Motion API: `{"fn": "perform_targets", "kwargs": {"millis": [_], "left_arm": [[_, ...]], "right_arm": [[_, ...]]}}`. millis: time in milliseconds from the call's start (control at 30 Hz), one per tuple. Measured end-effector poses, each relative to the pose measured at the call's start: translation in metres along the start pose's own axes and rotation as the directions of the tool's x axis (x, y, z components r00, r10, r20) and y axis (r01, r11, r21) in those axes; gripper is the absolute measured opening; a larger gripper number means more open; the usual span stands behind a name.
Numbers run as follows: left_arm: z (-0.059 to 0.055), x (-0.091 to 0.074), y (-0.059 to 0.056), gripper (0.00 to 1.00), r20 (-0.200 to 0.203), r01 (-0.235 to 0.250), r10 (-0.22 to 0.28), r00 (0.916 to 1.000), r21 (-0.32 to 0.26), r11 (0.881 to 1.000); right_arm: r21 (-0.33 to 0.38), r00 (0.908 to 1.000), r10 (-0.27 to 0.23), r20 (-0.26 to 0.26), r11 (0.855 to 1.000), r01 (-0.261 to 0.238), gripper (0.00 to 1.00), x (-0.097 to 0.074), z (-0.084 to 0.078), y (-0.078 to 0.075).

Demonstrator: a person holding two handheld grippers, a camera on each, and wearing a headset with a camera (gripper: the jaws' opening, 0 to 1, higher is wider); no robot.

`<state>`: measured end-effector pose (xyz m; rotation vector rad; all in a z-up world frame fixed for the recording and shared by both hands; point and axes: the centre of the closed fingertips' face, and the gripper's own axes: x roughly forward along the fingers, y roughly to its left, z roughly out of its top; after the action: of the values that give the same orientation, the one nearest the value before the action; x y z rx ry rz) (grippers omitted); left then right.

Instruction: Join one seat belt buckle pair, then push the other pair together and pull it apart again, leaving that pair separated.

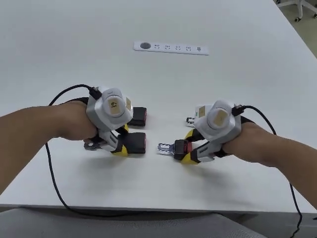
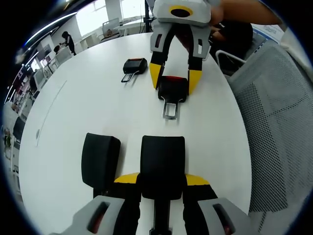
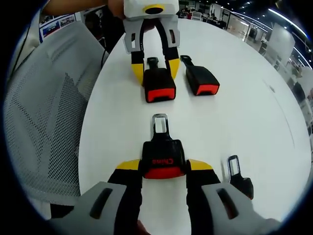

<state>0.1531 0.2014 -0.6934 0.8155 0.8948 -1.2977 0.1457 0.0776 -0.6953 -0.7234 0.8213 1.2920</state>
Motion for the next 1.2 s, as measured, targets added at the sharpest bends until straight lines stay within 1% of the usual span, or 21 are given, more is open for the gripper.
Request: {"fn": "perform_targets", "kwargs": {"millis": [133, 267, 367, 433, 467, 500, 567, 667, 833, 967, 1000, 1100, 1200], "left_arm": [[-0.001, 0.000, 0.001, 0.33, -0.005, 0.001, -0.001, 1.0000, 0.004, 1.000], [0.000, 0.000, -0.001, 0.33, -0.007, 0.005, -0.005, 1.0000, 0.007, 1.000], [0.000, 0.000, -0.001, 0.33, -0.008, 0.005, -0.005, 1.0000, 0.005, 1.000], [0.000, 0.000, -0.001, 0.33, -0.008, 0.004, -0.004, 1.0000, 0.004, 1.000], [-0.001, 0.000, -0.001, 0.33, -0.009, 0.004, -0.004, 1.0000, 0.001, 1.000], [0.000, 0.000, -0.001, 0.33, -0.007, 0.002, -0.002, 1.0000, 0.001, 1.000], [-0.001, 0.000, 0.000, 0.33, -0.005, 0.002, -0.002, 1.0000, -0.002, 1.000], [-0.001, 0.000, 0.000, 0.33, -0.004, 0.005, -0.005, 1.0000, 0.001, 1.000], [0.001, 0.000, -0.002, 0.33, 0.001, 0.005, -0.005, 1.0000, 0.023, 1.000], [0.001, 0.002, -0.001, 0.32, 0.006, 0.011, -0.011, 0.9999, 0.013, 1.000], [0.000, 0.002, -0.001, 0.32, -0.001, 0.013, -0.013, 0.9999, 0.018, 1.000], [0.001, 0.001, -0.002, 0.32, -0.009, 0.022, -0.022, 0.9997, 0.033, 0.999], [0.001, 0.001, -0.002, 0.32, -0.007, 0.029, -0.028, 0.9996, 0.041, 0.999]], "right_arm": [[-0.008, 1.0000, 0.001, -0.003, 1.000, -0.001, 0.33, 0.005, 0.010, 0.001], [-0.011, 1.0000, -0.005, -0.005, 1.000, 0.005, 0.33, 0.012, 0.021, -0.002], [-0.025, 0.9999, -0.007, -0.013, 1.000, 0.006, 0.33, 0.015, 0.025, -0.002], [-0.033, 0.9998, -0.010, -0.017, 0.999, 0.009, 0.33, 0.015, 0.028, 0.000], [-0.035, 0.9998, -0.009, -0.018, 0.999, 0.009, 0.33, 0.015, 0.030, -0.001], [-0.041, 0.9997, -0.014, -0.019, 0.999, 0.013, 0.33, 0.015, 0.031, -0.002], [-0.057, 0.9998, -0.011, -0.015, 0.998, 0.010, 0.33, 0.015, 0.033, 0.001], [-0.071, 0.9999, -0.009, -0.011, 0.997, 0.008, 0.33, 0.015, 0.035, 0.000], [-0.064, 0.9998, 0.017, 0.005, 0.998, -0.016, 0.33, 0.018, 0.038, -0.001], [-0.065, 0.9988, 0.034, 0.035, 0.997, -0.032, 0.33, 0.020, 0.040, -0.002], [-0.066, 0.9989, 0.035, 0.030, 0.997, -0.033, 0.33, 0.020, 0.038, -0.003], [-0.075, 0.9983, 0.044, 0.037, 0.996, -0.041, 0.32, 0.020, 0.038, -0.002], [-0.076, 0.9978, 0.055, 0.038, 0.996, -0.052, 0.32, 0.020, 0.040, -0.001]]}}
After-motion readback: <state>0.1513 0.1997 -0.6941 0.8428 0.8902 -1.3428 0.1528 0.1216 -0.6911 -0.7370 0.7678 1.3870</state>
